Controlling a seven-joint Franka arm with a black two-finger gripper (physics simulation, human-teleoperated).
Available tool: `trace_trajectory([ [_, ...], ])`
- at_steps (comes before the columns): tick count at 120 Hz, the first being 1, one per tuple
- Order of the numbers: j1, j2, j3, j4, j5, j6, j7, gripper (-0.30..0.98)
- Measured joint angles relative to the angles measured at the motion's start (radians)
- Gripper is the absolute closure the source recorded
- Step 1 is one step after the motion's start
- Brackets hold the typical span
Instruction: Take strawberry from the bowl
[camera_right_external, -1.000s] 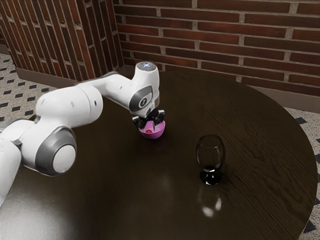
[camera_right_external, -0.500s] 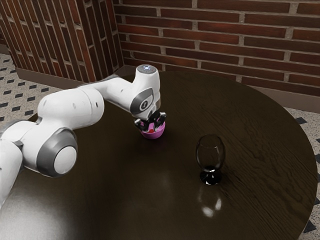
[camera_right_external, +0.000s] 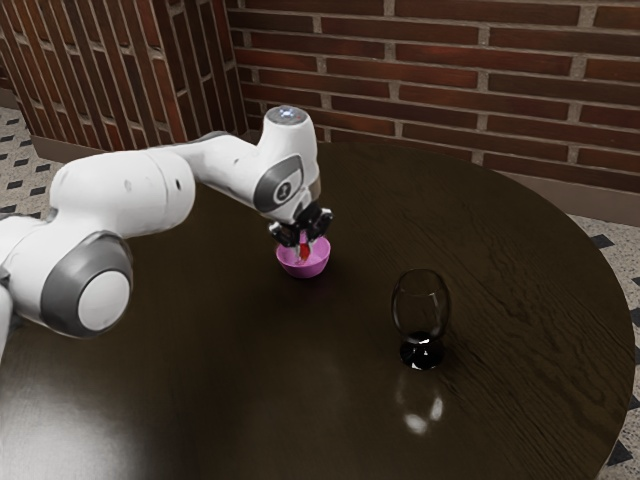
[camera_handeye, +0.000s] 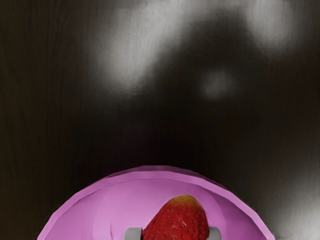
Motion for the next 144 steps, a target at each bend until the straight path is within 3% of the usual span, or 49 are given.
trace_trajectory([
  [24,-0.066,-0.116,0.002,-0.248,-0.069,0.080,-0.003,0.73],
  [53,-0.091,-0.117,0.002,-0.302,-0.125,0.156,-0.005,0.72],
  [71,-0.112,-0.122,0.002,-0.303,-0.118,0.164,-0.015,0.40],
  [83,-0.118,-0.140,0.002,-0.303,-0.113,0.165,-0.023,0.25],
  [106,-0.150,-0.415,0.088,-0.393,-0.132,0.116,-0.050,0.10],
  [117,-0.146,-0.551,0.110,-0.399,-0.138,0.071,-0.181,0.07],
  [135,-0.063,-0.742,0.123,-0.399,-0.141,-0.124,-0.583,0.03],
  [144,-0.007,-0.821,0.103,-0.397,-0.105,-0.254,-0.798,0.02],
])
